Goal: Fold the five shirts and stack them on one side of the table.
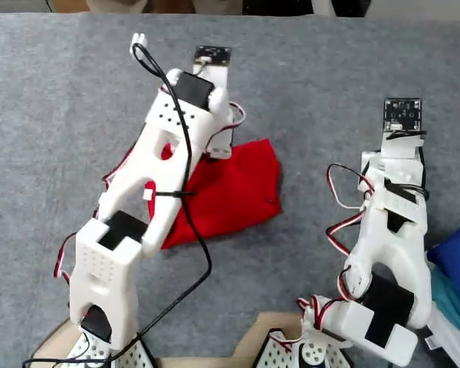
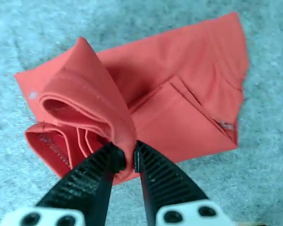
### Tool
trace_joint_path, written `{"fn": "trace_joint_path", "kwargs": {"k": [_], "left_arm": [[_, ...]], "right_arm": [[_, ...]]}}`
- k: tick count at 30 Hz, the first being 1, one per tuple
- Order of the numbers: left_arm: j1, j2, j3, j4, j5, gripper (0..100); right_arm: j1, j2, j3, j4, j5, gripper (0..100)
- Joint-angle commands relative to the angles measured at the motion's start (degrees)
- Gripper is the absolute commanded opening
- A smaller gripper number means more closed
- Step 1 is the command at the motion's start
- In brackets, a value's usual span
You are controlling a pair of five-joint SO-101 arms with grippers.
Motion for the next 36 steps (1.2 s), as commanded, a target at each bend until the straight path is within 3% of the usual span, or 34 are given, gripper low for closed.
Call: {"fn": "trace_joint_path", "kwargs": {"k": [1,18,29,36], "left_arm": [[2.0,-0.6,-2.9,0.7,0.4,2],[9.8,4.3,-4.0,-7.3,2.5,2],[10.5,17.1,-22.8,-7.0,4.3,2],[11.5,20.1,-24.9,-7.0,6.5,2]], "right_arm": [[0.0,-2.5,0.1,-1.2,-0.2,0.5],[-1.5,-2.4,1.0,-1.4,-0.1,0.5],[-1.5,-2.4,1.0,-1.4,-0.1,0.5],[-1.5,-2.4,1.0,-1.4,-0.1,0.5]]}}
